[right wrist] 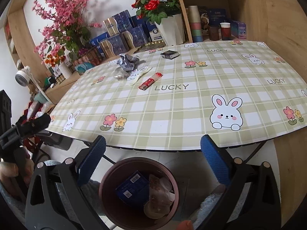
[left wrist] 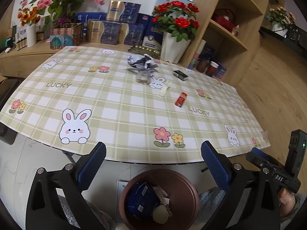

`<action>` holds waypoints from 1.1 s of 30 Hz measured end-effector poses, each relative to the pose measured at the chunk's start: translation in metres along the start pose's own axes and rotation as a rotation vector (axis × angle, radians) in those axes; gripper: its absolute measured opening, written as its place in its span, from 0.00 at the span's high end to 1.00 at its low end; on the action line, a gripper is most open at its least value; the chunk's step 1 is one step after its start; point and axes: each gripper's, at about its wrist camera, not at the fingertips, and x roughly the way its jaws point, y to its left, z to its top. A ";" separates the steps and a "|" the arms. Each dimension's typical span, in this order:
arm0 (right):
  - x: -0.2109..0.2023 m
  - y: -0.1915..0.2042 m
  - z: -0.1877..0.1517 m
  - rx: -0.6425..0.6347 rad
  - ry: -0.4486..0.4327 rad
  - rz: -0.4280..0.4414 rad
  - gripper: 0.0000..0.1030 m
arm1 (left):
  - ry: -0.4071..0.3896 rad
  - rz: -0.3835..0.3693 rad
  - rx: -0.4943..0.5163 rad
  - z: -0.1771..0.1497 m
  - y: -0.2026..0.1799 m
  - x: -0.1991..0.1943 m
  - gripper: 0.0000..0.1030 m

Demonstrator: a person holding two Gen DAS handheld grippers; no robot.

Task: Collect trash
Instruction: 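Move both tools toward the crumpled silver foil on the table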

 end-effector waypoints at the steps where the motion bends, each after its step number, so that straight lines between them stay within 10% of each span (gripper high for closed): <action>1: 0.001 0.001 0.000 0.000 0.004 -0.002 0.06 | 0.003 0.002 -0.007 0.001 0.003 0.002 0.06; 15: 0.030 -0.003 0.017 -0.040 0.038 -0.059 0.06 | 0.055 -0.044 -0.113 0.036 0.023 0.032 0.06; 20: 0.050 -0.006 0.036 -0.092 0.052 -0.135 0.06 | 0.075 -0.100 -0.219 0.072 0.035 0.059 0.20; 33: 0.121 -0.032 0.107 -0.030 0.082 -0.094 0.06 | 0.189 -0.264 -0.614 0.181 0.091 0.236 0.37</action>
